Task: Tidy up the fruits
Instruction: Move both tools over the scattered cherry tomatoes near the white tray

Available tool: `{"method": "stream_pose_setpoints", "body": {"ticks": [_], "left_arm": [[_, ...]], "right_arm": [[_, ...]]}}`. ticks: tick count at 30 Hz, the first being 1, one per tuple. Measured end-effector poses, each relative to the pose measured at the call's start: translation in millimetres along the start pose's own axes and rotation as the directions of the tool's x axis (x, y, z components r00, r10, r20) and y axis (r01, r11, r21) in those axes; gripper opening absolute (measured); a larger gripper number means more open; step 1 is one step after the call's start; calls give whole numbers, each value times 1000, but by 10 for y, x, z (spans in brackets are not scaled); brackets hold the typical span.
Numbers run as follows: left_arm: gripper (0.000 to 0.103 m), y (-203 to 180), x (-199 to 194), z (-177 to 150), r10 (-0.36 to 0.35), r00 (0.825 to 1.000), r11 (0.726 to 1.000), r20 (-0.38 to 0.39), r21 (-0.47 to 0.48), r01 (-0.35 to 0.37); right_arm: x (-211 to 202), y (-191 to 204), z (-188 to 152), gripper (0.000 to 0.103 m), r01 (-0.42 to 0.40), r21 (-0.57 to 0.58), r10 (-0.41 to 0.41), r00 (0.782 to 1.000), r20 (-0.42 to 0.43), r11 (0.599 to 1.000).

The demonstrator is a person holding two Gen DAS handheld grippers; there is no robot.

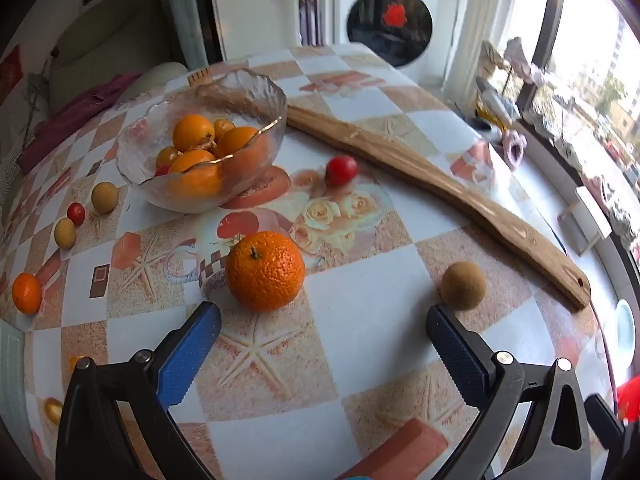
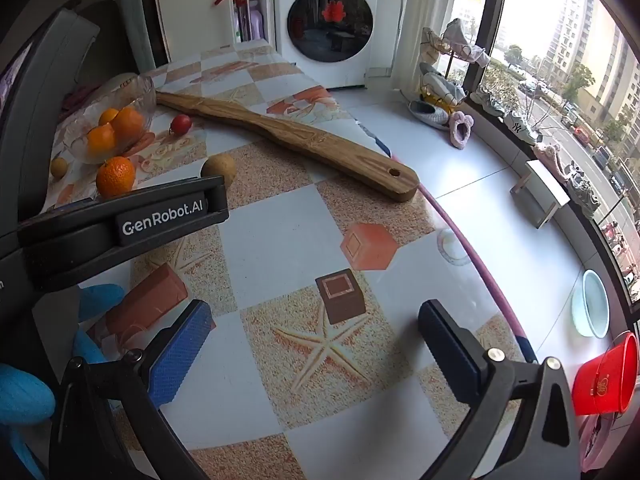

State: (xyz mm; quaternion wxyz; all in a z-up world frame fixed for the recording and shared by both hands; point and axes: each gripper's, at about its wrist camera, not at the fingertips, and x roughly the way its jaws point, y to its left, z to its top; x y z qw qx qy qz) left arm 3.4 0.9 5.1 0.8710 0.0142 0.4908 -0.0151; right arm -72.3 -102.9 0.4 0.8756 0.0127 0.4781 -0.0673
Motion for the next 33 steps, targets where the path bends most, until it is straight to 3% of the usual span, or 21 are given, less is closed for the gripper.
{"method": "stream_pose_setpoints", "body": {"ticks": [1, 3, 4, 8, 14, 18, 20, 24, 25, 29, 31, 33], "left_arm": [[103, 14, -22, 61, -2, 999, 1000, -33, 11, 2], [103, 61, -229, 105, -18, 1000, 999, -10, 41, 18], [103, 148, -375, 90, -49, 999, 998, 11, 51, 48], [103, 489, -1050, -88, -81, 995, 993, 52, 93, 76], [103, 1280, -1701, -557, -150, 982, 984, -118, 81, 160], [103, 1667, -1883, -881, -165, 952, 983, -259, 35, 180], [103, 1792, -1952, -1010, -108, 951, 991, -289, 42, 126], [103, 2048, -1939, -1154, -81, 917, 994, -390, 39, 104], [103, 2112, -1947, -1166, -90, 915, 993, -392, 34, 112], [103, 2204, -2120, -1105, -48, 937, 997, -345, 46, 68], [103, 2237, -2151, -1083, -64, 934, 997, -353, 24, 78], [103, 2227, -2135, -1063, -89, 918, 995, -387, 1, 96]], "right_arm": [[3, 0, -3, 103, -6, -10, 6, 1000, -31, 1000], [-32, 4, -55, 103, -1, -22, 0, 997, -82, 1000], [-10, 0, 18, 103, -7, -20, 4, 988, -154, 1000], [-288, 23, 131, 103, -43, -26, 37, 978, -203, 999], [-817, 311, 173, 103, -133, 10, 129, 936, -329, 991], [-1100, 543, 56, 103, -182, 35, 180, 891, -417, 983], [-1236, 660, -6, 103, -173, 35, 171, 883, -437, 984], [-1436, 924, -91, 103, -150, -16, 127, 882, -455, 989], [-1481, 970, -101, 103, -147, -28, 117, 878, -465, 989], [-1554, 1077, -166, 103, -173, -30, 133, 848, -513, 984], [-1553, 1106, -190, 103, -176, -42, 128, 839, -529, 984], [-1547, 1134, -205, 103, -171, -67, 110, 838, -534, 983]]}}
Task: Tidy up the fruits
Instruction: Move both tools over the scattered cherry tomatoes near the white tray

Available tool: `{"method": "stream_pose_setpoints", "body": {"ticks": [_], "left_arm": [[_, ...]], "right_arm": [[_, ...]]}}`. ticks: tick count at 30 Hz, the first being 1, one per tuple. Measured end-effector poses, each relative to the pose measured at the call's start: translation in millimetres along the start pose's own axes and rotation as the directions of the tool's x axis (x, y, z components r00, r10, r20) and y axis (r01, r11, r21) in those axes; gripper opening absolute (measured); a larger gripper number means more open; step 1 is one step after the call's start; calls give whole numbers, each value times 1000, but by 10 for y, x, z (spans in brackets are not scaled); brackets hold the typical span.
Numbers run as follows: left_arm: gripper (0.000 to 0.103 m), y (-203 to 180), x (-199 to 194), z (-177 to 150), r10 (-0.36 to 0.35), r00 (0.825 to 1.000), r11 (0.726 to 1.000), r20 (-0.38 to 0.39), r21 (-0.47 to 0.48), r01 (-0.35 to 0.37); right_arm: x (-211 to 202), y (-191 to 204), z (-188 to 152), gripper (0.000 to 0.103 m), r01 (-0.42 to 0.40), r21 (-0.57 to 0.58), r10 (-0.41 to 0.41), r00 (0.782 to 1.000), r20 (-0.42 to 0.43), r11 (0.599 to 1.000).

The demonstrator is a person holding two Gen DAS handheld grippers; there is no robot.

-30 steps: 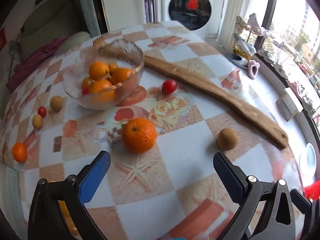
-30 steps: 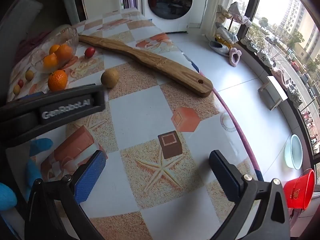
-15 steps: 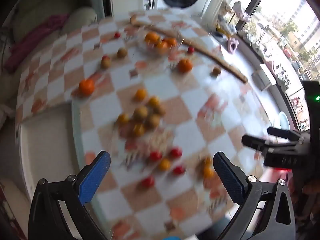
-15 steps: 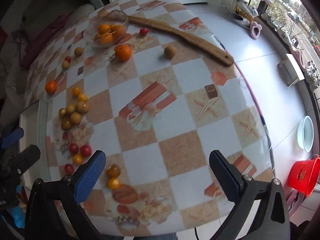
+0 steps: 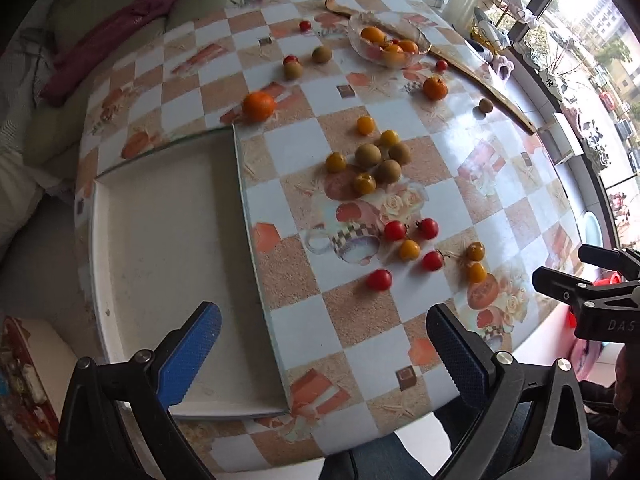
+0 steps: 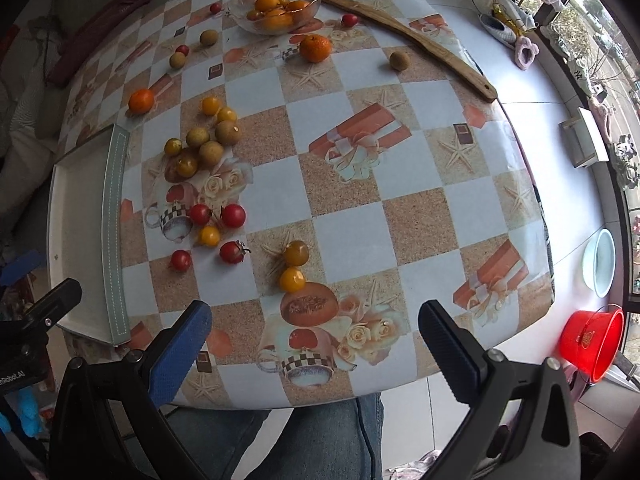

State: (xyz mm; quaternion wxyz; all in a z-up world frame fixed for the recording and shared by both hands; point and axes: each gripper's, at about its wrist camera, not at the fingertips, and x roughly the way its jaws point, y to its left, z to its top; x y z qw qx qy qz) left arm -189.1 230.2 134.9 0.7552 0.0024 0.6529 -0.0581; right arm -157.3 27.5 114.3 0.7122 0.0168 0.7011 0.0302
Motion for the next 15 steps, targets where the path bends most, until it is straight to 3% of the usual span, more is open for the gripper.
{"method": "stream_pose_setpoints", "body": {"ticks": [3, 15], "left_arm": [[103, -90, 83, 34, 10, 998, 1000, -69, 8, -9], [103, -275, 231, 100, 50, 994, 998, -102, -42, -55]], "right_arm": [[-21, -20, 13, 103, 4, -29, -4, 1000, -9, 1000], [-42, -160, 136, 103, 11, -98, -14, 999, -29, 995]]}}
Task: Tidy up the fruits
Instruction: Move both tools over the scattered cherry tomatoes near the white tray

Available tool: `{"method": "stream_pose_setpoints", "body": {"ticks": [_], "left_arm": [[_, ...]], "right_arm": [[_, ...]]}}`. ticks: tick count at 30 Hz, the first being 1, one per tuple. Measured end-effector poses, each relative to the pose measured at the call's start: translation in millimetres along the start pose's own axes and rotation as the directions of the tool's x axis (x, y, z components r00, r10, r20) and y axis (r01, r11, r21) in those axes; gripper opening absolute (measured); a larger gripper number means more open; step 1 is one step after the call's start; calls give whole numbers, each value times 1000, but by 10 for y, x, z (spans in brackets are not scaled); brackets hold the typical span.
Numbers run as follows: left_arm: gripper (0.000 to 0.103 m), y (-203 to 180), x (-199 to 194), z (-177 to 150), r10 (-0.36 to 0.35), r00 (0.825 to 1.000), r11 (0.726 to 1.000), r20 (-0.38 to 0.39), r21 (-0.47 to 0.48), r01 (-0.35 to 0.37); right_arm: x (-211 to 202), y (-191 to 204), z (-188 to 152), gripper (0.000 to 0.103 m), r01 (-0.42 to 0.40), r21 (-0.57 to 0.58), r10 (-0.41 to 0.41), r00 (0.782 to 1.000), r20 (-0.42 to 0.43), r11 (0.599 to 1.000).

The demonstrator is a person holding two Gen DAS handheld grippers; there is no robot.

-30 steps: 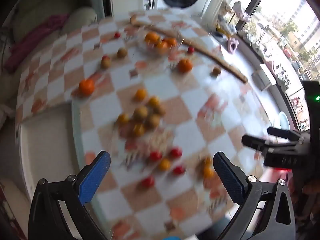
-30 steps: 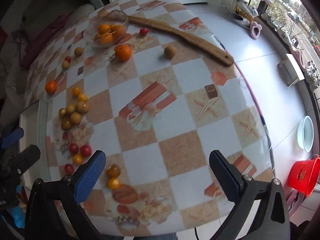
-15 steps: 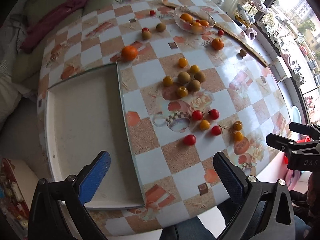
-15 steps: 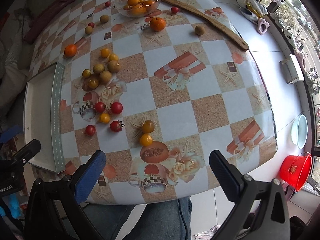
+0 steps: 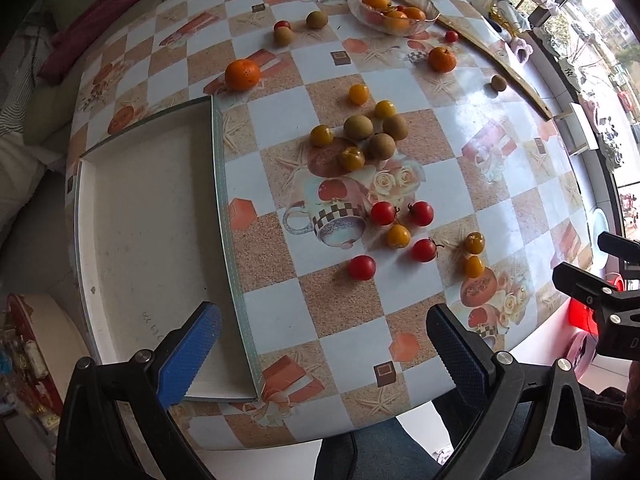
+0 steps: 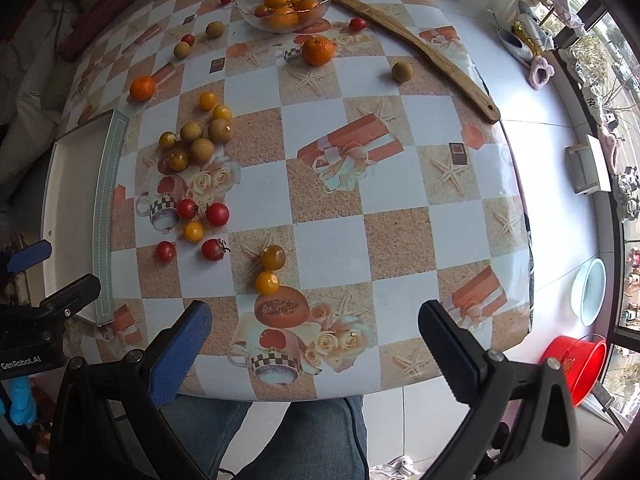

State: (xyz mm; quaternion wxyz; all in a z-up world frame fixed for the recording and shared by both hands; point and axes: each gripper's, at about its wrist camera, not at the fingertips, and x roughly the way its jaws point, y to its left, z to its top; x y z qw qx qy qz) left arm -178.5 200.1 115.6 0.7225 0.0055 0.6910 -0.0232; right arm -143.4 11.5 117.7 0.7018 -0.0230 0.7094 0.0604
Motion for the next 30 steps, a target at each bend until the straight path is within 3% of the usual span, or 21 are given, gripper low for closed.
{"method": "stream_pose_setpoints", "body": {"ticks": [30], "left_arm": [[103, -9, 373, -32, 55, 996, 998, -64, 40, -52]], "right_arm": [[264, 86, -63, 103, -16, 28, 17, 998, -53, 999]]}}
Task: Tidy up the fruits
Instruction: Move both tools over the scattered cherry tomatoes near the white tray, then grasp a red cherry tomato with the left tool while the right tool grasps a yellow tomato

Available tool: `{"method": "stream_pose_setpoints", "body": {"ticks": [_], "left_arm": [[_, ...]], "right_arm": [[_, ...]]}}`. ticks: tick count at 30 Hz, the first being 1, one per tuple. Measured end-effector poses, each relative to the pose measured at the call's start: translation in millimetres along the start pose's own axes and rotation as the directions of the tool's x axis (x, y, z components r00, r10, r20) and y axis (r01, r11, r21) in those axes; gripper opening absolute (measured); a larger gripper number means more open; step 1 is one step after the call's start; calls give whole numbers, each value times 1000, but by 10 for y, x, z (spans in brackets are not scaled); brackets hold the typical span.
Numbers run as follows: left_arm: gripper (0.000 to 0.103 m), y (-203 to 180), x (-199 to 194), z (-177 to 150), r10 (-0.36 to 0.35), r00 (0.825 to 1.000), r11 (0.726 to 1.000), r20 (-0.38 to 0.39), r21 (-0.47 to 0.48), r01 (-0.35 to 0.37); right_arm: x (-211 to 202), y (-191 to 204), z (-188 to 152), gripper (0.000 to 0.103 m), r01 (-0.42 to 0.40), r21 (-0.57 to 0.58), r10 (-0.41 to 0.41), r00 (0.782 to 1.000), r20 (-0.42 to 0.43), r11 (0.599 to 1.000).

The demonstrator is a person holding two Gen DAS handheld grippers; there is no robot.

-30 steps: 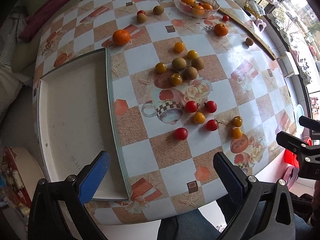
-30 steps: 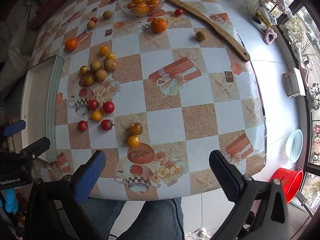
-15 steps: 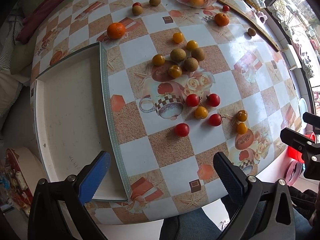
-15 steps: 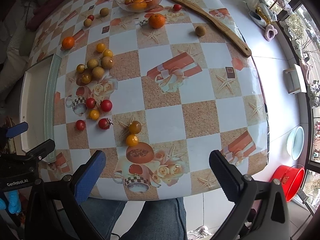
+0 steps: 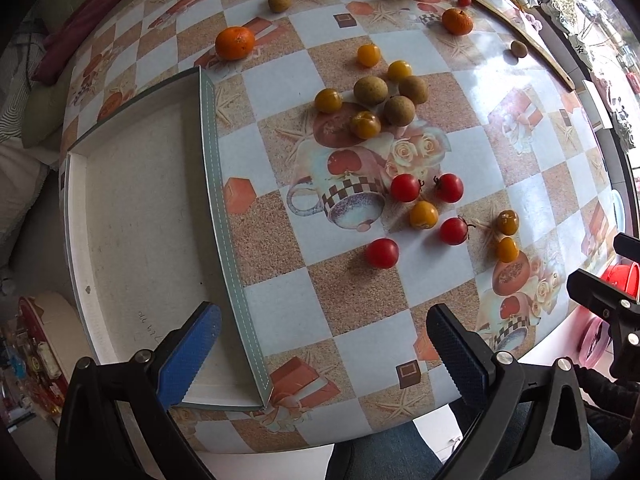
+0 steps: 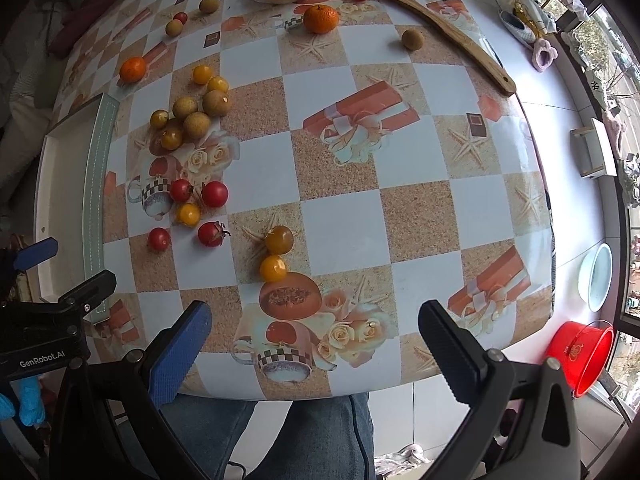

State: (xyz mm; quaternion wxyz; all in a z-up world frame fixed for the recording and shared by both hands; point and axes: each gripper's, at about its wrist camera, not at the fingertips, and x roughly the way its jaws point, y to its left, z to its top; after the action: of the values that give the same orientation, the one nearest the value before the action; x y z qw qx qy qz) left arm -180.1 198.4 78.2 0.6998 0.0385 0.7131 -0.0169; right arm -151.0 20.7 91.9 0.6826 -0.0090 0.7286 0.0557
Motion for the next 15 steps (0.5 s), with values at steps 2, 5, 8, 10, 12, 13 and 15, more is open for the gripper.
{"method": "stream_pose_setpoints", "body": {"ticks": [2, 5, 8, 10, 12, 13, 15], "left_arm": [[103, 14, 15, -5, 1, 1000, 1000, 0, -3, -1], [103, 38, 35, -5, -2, 1000, 1000, -2, -6, 2], [103, 48, 63, 1, 5, 1000, 1000, -6, 1, -5], [103, 56, 80, 5, 6, 1000, 1000, -6, 4, -6], [103, 37, 84, 3, 6, 1000, 1000, -5, 7, -6], [103, 32, 91, 9, 8, 1000, 1000, -2, 10, -8], [103, 25, 103, 20, 11, 1000, 1000, 4, 14, -11]], "right_arm": [[13, 4, -10, 103, 0, -2, 0, 1000, -4, 1000], [31, 3, -24, 103, 4, -5, -4, 1000, -8, 1000], [48, -3, -29, 103, 6, -3, -6, 1000, -11, 1000], [57, 0, -29, 103, 9, -3, -9, 1000, -11, 1000], [63, -8, -23, 103, 8, -3, -8, 1000, -12, 1000], [64, -9, -20, 103, 9, -3, -9, 1000, -12, 1000], [72, -14, -15, 103, 9, -5, -9, 1000, -12, 1000]]}}
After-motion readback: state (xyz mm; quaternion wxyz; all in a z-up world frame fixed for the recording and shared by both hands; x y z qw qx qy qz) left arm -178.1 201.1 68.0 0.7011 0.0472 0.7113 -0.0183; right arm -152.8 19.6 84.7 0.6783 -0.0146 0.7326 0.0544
